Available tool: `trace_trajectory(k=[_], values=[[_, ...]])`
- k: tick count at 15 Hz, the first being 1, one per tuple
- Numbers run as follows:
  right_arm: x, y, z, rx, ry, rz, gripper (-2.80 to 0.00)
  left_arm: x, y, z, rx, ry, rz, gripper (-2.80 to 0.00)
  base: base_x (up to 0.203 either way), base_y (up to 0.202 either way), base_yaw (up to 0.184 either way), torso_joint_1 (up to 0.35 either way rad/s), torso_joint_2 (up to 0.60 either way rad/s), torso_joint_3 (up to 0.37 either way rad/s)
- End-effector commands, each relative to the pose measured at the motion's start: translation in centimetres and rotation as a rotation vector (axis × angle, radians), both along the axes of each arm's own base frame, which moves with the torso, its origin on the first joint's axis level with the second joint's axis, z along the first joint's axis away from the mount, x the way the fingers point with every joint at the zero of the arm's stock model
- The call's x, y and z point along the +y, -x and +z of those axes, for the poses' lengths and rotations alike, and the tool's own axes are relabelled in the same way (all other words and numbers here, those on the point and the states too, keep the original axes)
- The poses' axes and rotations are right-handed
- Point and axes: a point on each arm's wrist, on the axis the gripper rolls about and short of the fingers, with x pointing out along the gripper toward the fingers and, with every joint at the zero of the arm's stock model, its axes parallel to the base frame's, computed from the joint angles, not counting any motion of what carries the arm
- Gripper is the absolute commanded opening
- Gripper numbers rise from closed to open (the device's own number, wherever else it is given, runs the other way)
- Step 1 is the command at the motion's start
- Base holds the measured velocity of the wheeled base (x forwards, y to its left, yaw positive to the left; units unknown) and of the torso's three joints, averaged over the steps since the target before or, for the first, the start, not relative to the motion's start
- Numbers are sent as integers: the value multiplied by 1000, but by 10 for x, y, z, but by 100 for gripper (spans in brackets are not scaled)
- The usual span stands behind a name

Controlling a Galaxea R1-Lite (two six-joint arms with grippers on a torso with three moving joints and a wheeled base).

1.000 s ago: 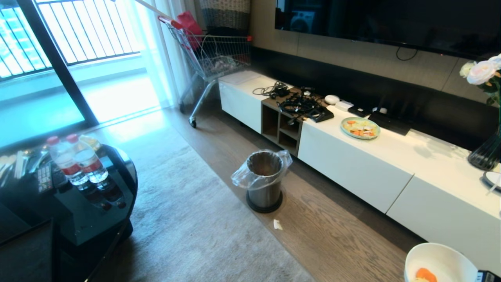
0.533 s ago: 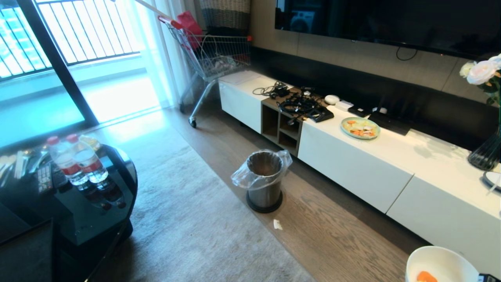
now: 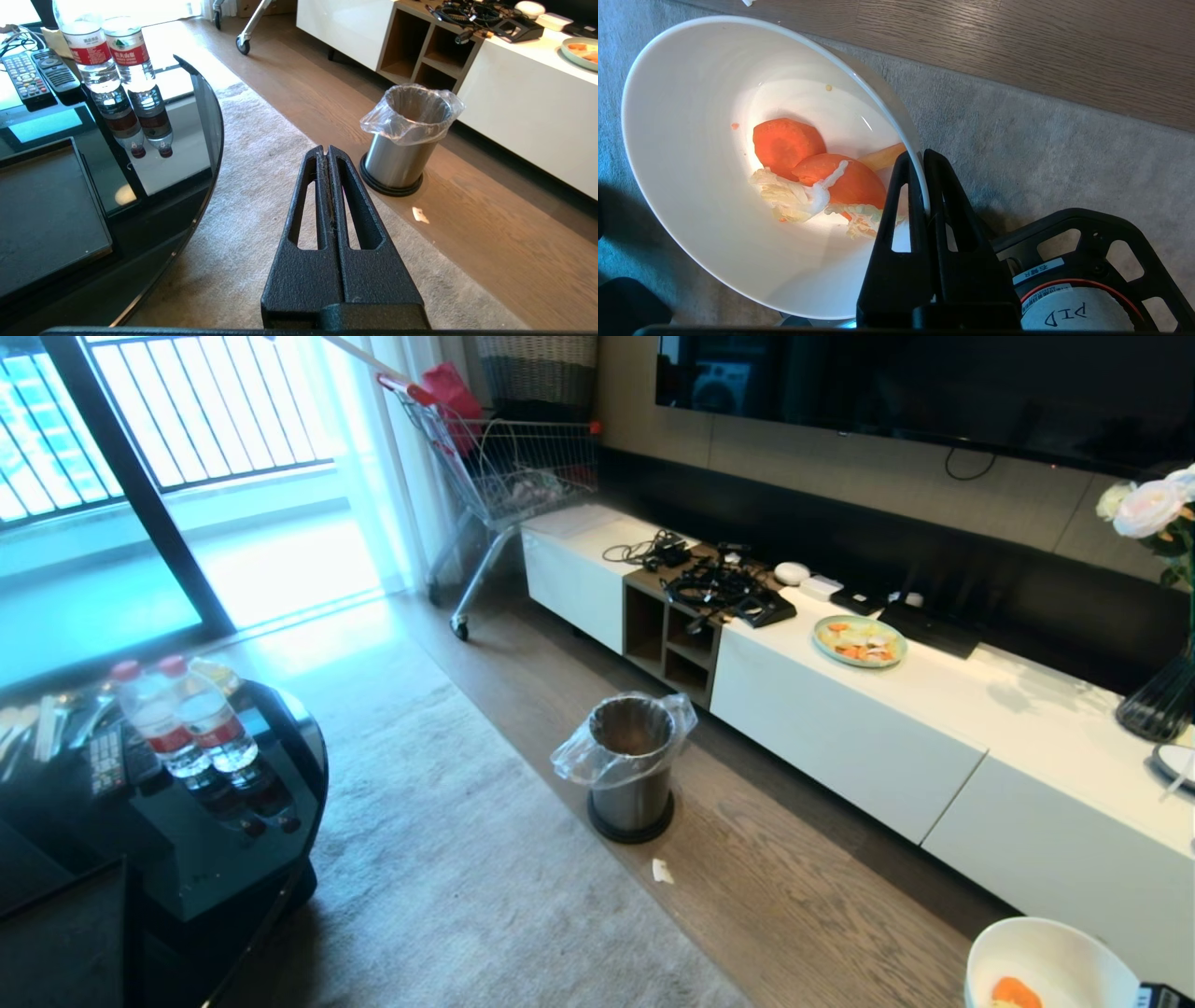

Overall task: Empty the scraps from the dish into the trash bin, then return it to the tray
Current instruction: Move the bowl over the trash can

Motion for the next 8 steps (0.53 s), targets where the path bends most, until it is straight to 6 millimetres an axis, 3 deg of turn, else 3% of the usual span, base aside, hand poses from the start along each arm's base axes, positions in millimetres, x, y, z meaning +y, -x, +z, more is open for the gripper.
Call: trace_trajectory(k=[1, 8], values=[[0, 0, 0, 3, 0, -2, -280, 0, 0, 0, -1, 1, 1, -280, 0, 0, 0, 0, 0, 0], [1, -1, 1, -2, -1, 0, -280, 0, 0, 0, -1, 1, 1, -280, 0, 0, 0, 0, 0, 0]])
